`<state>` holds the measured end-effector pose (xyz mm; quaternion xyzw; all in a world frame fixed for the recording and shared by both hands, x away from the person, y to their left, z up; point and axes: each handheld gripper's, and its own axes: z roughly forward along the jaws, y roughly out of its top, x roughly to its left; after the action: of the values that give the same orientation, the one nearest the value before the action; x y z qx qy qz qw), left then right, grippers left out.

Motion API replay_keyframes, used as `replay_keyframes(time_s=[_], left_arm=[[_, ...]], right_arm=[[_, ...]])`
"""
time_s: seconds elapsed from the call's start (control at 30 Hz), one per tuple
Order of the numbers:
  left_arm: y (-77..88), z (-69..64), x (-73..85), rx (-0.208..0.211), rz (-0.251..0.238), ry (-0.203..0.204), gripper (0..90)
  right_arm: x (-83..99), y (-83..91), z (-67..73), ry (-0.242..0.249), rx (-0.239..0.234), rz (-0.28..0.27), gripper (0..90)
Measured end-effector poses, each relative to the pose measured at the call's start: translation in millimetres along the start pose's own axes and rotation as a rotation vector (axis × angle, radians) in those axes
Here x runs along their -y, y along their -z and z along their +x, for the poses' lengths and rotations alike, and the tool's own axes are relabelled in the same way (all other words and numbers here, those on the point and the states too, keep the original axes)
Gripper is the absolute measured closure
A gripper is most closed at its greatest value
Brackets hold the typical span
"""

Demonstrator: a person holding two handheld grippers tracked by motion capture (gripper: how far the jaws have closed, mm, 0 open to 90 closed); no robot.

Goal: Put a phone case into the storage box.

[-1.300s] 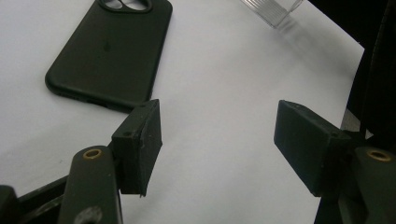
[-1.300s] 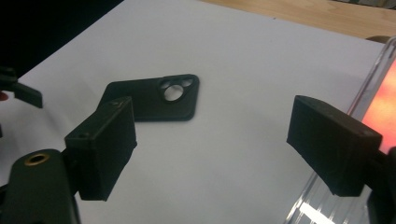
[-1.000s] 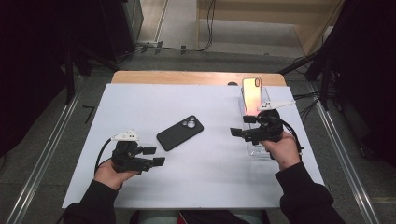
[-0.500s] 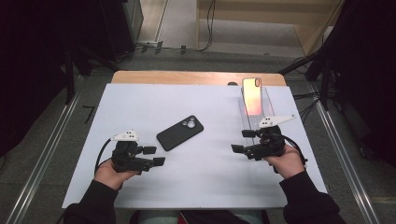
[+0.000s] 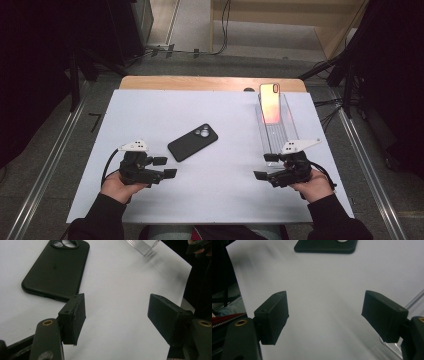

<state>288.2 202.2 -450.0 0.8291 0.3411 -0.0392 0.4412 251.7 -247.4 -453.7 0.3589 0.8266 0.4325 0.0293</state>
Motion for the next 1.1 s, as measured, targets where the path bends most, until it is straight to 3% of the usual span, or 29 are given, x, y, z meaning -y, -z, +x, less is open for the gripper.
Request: replay_keyframes(time_s=[0.27,0.6,0.67,0.87,0.93,1.1], left_arm=[[0.6,-0.4,0.5,0.002,-0.006,0.001,31.1],[1.2,-0.1,0.5,0.0,-0.01,-0.002,31.1],[1.5,0.0,0.3,-0.002,-0.025,-0.021,30.6],[2.1,2.8,-6.2,0.021,-0.032,-0.047,19.8],[2.8,2.6,-12.3,0.021,-0.015,-0.068,0.0],[4.8,3.7,-18.9,0.027,-0.043,-0.087,0.0]], right_arm=[[17.1,3.3,-1.0,-0.018,0.0,0.009,19.5],[18.1,1.4,-1.6,-0.019,-0.002,0.016,19.5],[18.0,0.8,-1.5,-0.019,-0.004,0.017,19.5],[18.5,0.1,-2.3,-0.021,-0.004,0.022,19.5],[18.5,0.2,-2.3,-0.021,0.001,0.024,19.5],[18.2,-0.8,-1.9,-0.02,0.0,0.022,19.5]])
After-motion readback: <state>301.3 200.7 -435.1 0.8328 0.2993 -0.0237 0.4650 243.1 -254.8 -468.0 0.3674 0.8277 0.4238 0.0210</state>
